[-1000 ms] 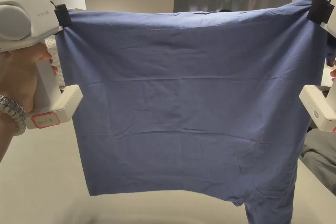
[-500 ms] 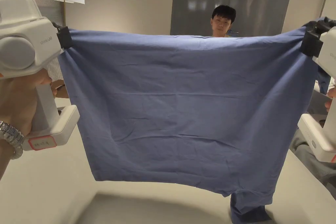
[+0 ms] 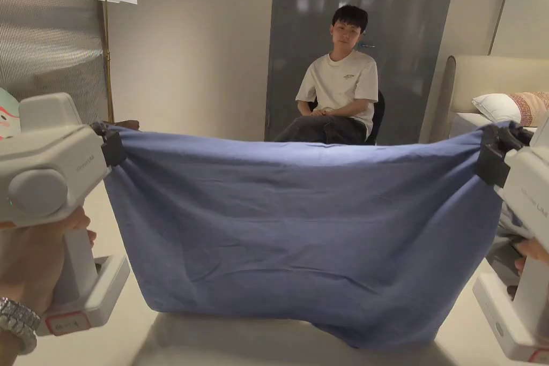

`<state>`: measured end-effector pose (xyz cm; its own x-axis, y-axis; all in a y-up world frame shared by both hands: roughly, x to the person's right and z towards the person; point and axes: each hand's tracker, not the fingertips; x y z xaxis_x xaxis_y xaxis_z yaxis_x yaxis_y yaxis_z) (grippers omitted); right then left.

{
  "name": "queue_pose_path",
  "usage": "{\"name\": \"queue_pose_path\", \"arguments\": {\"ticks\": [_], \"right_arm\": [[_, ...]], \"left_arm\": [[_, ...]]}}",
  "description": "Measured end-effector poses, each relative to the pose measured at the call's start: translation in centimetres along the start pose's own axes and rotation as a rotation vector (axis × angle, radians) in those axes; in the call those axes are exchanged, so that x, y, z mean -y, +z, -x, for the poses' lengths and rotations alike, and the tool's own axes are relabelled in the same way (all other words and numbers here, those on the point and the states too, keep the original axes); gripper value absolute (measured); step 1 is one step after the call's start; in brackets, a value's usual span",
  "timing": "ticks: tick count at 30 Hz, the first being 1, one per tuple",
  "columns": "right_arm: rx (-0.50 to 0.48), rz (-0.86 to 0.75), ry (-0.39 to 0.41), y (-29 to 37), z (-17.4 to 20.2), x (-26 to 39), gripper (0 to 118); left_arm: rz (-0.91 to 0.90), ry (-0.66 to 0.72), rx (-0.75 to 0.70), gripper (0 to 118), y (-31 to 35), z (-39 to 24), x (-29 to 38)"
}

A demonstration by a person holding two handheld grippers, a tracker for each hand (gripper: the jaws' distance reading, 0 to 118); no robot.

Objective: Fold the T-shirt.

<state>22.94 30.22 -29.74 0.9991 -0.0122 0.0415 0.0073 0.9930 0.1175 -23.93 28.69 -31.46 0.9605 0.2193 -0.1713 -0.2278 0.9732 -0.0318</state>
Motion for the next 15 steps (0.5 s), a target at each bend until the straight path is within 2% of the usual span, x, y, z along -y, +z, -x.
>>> {"name": "queue_pose_path", "arguments": {"ticks": [4, 9, 15], "right_arm": [[0.008, 0.083, 0.004, 6.1, -0.8, 3.6, 8], [0.024, 0.191, -0.029, 13.5, -1.5, 8.9, 8], [0.034, 0.355, -0.032, 20.3, -1.8, 14.6, 8]], "left_arm": [[0.073, 0.024, 0.006, 3, 5.5, 1.6, 4.0], [0.178, 0.001, -0.005, 3, 11.8, 3.7, 9.6], [0.329, -0.018, -0.032, 3, 16.6, 6.8, 16.2]]}}
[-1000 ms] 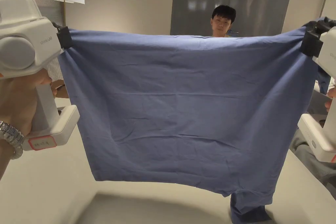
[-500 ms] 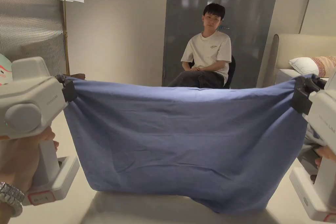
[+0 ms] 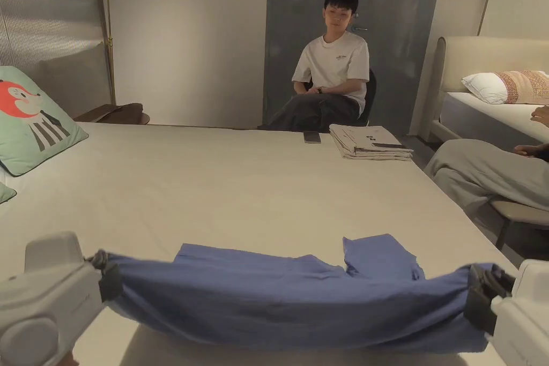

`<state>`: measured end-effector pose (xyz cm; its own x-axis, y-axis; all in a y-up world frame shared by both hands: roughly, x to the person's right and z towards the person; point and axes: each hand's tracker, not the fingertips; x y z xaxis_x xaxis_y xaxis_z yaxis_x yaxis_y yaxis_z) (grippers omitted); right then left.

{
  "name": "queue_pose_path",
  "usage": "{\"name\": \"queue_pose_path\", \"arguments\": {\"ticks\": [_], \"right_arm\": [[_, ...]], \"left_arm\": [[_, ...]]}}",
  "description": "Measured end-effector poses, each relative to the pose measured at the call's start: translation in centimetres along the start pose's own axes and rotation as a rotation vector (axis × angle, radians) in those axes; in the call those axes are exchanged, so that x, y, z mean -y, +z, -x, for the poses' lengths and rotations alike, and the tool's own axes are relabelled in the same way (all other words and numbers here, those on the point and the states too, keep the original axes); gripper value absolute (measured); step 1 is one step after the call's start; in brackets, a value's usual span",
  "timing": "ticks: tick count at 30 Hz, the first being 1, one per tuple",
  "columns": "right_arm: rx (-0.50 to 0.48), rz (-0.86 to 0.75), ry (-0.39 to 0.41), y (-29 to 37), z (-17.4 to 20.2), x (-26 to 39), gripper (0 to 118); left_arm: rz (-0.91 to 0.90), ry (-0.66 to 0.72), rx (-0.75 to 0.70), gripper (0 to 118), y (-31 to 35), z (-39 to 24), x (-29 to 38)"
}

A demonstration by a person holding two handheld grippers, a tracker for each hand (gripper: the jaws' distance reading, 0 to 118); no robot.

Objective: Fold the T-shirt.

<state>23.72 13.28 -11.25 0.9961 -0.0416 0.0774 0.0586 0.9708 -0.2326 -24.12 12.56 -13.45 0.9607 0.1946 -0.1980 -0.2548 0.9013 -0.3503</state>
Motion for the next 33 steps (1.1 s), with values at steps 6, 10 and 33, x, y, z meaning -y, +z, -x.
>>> {"name": "queue_pose_path", "arguments": {"ticks": [6, 10, 33], "right_arm": [[0.013, 0.208, -0.026, 1.7, -0.3, 6.9, 8], [0.031, 0.378, -0.055, 1.5, -0.8, 9.8, 8], [0.046, -0.004, 0.003, 4.6, -1.3, 4.8, 77]], "left_arm": [[0.197, -0.023, -0.023, 3, 0.3, 2.5, 6.3], [0.308, -0.024, -0.045, 3, 0.0, 3.8, 9.2], [-0.114, -0.098, 0.02, 106, 5.1, 1.4, 4.1]]}}
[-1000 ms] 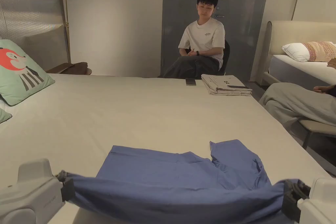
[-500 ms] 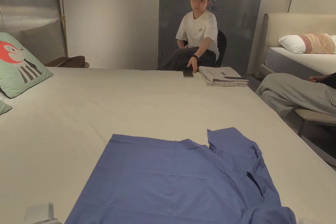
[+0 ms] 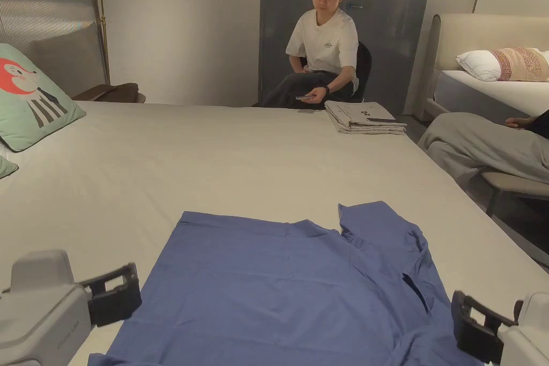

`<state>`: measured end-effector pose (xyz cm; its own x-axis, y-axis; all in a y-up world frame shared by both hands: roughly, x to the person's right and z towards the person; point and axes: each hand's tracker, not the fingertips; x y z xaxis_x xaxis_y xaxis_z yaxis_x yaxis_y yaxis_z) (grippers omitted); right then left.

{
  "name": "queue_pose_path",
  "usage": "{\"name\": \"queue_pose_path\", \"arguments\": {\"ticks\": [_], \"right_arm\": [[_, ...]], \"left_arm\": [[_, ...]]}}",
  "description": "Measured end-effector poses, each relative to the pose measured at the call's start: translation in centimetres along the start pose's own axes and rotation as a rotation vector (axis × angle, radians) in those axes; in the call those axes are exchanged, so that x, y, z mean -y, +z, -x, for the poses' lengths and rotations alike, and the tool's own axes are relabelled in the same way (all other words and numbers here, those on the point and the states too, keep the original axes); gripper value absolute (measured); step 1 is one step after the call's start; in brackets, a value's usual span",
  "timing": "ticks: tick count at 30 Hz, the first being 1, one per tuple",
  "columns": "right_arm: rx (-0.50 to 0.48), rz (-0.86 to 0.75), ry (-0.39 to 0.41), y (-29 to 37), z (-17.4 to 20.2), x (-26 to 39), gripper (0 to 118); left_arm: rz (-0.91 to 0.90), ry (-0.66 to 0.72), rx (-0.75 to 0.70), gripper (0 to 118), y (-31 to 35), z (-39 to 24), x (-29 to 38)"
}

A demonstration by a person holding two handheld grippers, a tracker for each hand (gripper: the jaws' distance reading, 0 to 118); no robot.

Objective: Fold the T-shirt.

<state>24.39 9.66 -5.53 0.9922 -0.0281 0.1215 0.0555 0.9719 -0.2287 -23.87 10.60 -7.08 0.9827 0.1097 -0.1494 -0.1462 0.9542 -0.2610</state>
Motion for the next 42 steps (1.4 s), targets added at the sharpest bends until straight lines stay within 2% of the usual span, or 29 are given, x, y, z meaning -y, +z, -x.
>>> {"name": "queue_pose_path", "arguments": {"ticks": [1, 2, 3, 4, 5, 8, 13, 16, 17, 19, 20, 21, 22, 23, 24, 28, 30, 31, 34, 36, 37, 38, 39, 40, 42], "right_arm": [[-0.004, -0.027, 0.011, 0.3, 0.2, -0.5, 73], [-0.004, -0.061, 0.023, 0.7, 0.4, -0.9, 61], [-0.002, -0.08, 0.036, 0.8, 0.8, -1.3, 43], [-0.006, -0.089, 0.041, 0.9, 1.0, -1.4, 12], [-0.001, -0.097, 0.039, 1.0, 1.1, -1.6, 1], [-0.017, -0.11, 0.034, 1.0, 1.2, -2.0, 0], [-0.012, -0.081, 0.039, 0.4, 1.3, -1.4, 0], [-0.008, -0.036, 0.03, 0.0, 1.0, -0.5, 0], [-0.013, -0.02, 0.028, -0.2, 0.9, -0.1, 0], [-0.017, 0.017, 0.036, -0.6, 0.8, 0.7, 0], [-0.015, 0.037, 0.045, -0.9, 0.7, 1.1, 0], [-0.014, 0.052, 0.045, -1.0, 0.7, 1.5, 0], [-0.016, 0.063, 0.042, -1.2, 0.6, 1.7, 0], [-0.018, 0.076, 0.039, -1.2, 0.7, 2.0, 0], [-0.016, 0.088, 0.04, -1.3, 0.7, 2.3, 0], [-0.023, 0.132, 0.042, -1.6, 0.6, 3.1, 0], [-0.025, 0.152, 0.047, -1.8, 0.5, 3.6, 0], [-0.025, 0.16, 0.045, -1.9, 0.5, 3.8, 0], [-0.029, 0.186, 0.04, -2.0, 0.2, 4.2, 0], [-0.032, 0.22, 0.042, -2.2, -0.1, 4.5, 0], [-0.038, 0.253, 0.038, -2.3, -0.4, 4.6, 11], [-0.031, 0.281, 0.031, -2.5, -0.7, 4.9, 38], [-0.033, 0.321, 0.022, -2.6, -1.0, 5.2, 74], [-0.04, 0.368, 0.015, -2.9, -1.4, 5.5, 100], [-0.052, 0.423, -0.013, -3.1, -2.3, 6.5, 99]], "left_arm": [[-0.033, -0.004, 0.004, 96, 0.4, -0.3, -0.5], [-0.065, -0.003, 0.011, 78, 0.7, -0.5, -1.0], [-0.084, -0.001, 0.012, 55, 0.9, -0.7, -1.4], [-0.072, 0.001, 0.004, 21, 1.0, -0.8, -1.6], [-0.072, 0.004, -0.004, 5, 0.8, -0.9, -1.6], [-0.059, 0.018, 0.015, 0, 0.6, -0.5, -1.5], [0.016, -0.004, 0.052, 0, 0.0, 0.2, 0.0], [0.127, 0.013, 0.074, 1, -1.0, 1.4, 1.7], [0.198, 0.019, 0.1, 6, -1.6, 1.9, 2.4], [0.276, 0.054, 0.101, 22, -2.4, 3.0, 4.2], [0.33, 0.055, 0.091, 22, -3.0, 3.4, 5.2], [0.368, 0.061, 0.09, 51, -3.4, 3.8, 6.1], [0.405, 0.064, 0.093, 89, -3.8, 4.1, 6.9], [0.42, 0.072, 0.089, 105, -4.1, 4.3, 7.7], [0.412, 0.064, 0.09, 109, -4.3, 4.5, 8.2], [0.514, 0.033, 0.076, 108, -5.8, 4.5, 9.7], [0.536, 0.021, 0.076, 98, -6.3, 4.3, 10.3], [0.539, 0.018, 0.072, 80, -6.5, 4.2, 10.5], [0.524, -0.015, 0.02, 52, -6.0, 3.8, 10.4], [0.519, -0.001, 0.034, 18, -5.5, 3.8, 9.8], [0.512, -0.005, 0.009, 13, -5.3, 3.6, 9.6], [0.501, -0.012, 0.015, 11, -5.0, 3.7, 9.4], [0.491, -0.015, 0.022, 6, -4.7, 3.6, 9.1], [0.485, -0.015, 0.027, 5, -4.4, 3.5, 8.9], [0.468, -0.005, 0.045, 5, -3.9, 3.2, 8.3]]}}
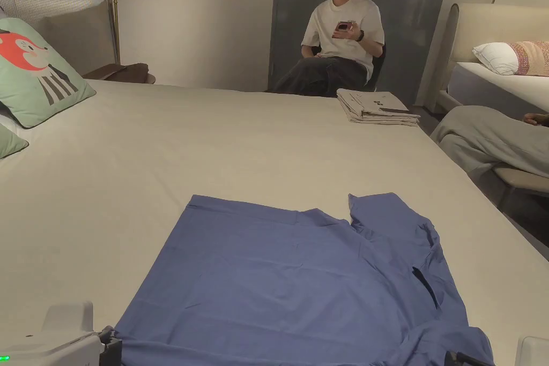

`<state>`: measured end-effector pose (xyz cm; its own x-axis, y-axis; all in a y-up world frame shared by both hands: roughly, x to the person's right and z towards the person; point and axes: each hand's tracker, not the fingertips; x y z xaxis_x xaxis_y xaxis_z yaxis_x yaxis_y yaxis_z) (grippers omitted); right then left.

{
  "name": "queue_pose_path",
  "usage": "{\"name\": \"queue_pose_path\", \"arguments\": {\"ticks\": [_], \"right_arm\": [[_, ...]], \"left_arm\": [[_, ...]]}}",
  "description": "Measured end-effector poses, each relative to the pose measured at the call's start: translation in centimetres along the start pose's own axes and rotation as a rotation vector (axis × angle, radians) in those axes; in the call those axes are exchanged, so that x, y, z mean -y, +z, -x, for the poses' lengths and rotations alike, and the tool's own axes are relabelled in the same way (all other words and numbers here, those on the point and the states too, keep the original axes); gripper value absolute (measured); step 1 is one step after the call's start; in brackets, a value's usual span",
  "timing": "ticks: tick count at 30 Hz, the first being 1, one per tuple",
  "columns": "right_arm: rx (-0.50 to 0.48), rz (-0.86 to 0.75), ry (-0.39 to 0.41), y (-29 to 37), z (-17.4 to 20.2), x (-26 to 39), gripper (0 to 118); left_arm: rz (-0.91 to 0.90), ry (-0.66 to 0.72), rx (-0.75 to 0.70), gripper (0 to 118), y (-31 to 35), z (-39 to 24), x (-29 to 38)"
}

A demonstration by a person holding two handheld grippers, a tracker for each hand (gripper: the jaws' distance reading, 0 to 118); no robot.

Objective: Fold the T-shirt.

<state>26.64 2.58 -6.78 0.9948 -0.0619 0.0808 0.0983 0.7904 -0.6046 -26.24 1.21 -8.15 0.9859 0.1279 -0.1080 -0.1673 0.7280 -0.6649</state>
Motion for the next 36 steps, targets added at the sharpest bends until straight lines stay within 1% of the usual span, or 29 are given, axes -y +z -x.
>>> {"name": "queue_pose_path", "arguments": {"ticks": [1, 2, 3, 4, 5, 6, 7, 8, 9, 12, 14, 17, 19, 22, 25, 26, 29, 32, 36], "right_arm": [[0.002, 0.009, 0.004, -0.1, -0.3, 0.3, 99], [-0.005, 0.058, -0.005, -0.5, -0.6, 0.7, 99], [-0.022, 0.099, -0.013, -1.0, -0.8, 1.0, 95], [-0.03, 0.119, -0.022, -1.4, -1.0, 1.2, 77], [-0.037, 0.136, -0.032, -1.7, -1.1, 1.6, 50], [-0.036, 0.133, -0.036, -1.8, -1.3, 1.8, 31], [-0.036, 0.122, -0.041, -1.6, -1.3, 2.0, 23], [-0.061, 0.104, -0.052, -1.3, -1.3, 2.1, 23], [-0.102, 0.075, -0.066, -0.9, -1.1, 2.0, 13], [-0.086, 0.011, 0.01, 0.0, -0.6, 1.2, 9], [-0.097, -0.045, -0.017, 0.8, -0.5, 0.0, 9], [-0.081, -0.13, -0.051, 1.2, -0.4, -2.8, 9], [-0.073, -0.15, -0.061, 0.4, -0.2, -4.9, 9], [-0.052, -0.13, -0.079, -2.3, 0.3, -8.0, 9], [-0.019, -0.04, -0.1, -6.4, 0.7, -9.9, 9], [-0.009, -0.022, -0.089, -7.8, 0.9, -10.3, 9], [0.022, 0.05, -0.067, -11.6, 1.4, -10.7, 9], [0.044, 0.123, -0.07, -14.5, 1.3, -10.4, 9], [0.052, 0.149, -0.086, -16.3, 0.9, -10.1, 9]], "left_arm": [[-0.011, -0.01, -0.003, 4, 0.2, -0.3, -0.1], [-0.021, -0.02, -0.005, 4, 0.3, -0.5, -0.2], [-0.024, -0.022, -0.003, 4, 0.3, -0.6, -0.3], [-0.025, -0.021, 0.0, 4, 0.2, -0.6, -0.4], [-0.025, -0.017, 0.003, 4, 0.1, -0.6, -0.4], [-0.025, -0.012, 0.002, 4, 0.1, -0.6, -0.4], [-0.025, -0.007, 0.0, 4, 0.2, -0.6, -0.4], [-0.025, 0.001, 0.001, 4, 0.3, -0.5, -0.5], [-0.028, 0.011, 0.006, 4, 0.6, -0.4, -0.7], [-0.046, 0.026, 0.013, 4, 1.0, -0.3, -1.8], [-0.084, 0.039, 0.021, 4, 1.5, -0.6, -3.2], [-0.143, 0.074, 0.03, 4, 1.4, -1.2, -5.9], [-0.156, 0.088, 0.026, 4, 0.4, -1.6, -7.8], [-0.139, 0.109, 0.011, 4, -2.7, -2.4, -10.3], [-0.091, 0.145, -0.012, 5, -6.6, -3.0, -12.0], [-0.066, 0.154, -0.025, 5, -8.0, -3.1, -12.4], [-0.007, 0.152, -0.057, 5, -11.6, -3.8, -13.2], [0.046, 0.135, -0.083, 5, -14.4, -4.3, -13.4], [0.082, 0.122, -0.1, 5, -16.0, -4.6, -13.2]]}}
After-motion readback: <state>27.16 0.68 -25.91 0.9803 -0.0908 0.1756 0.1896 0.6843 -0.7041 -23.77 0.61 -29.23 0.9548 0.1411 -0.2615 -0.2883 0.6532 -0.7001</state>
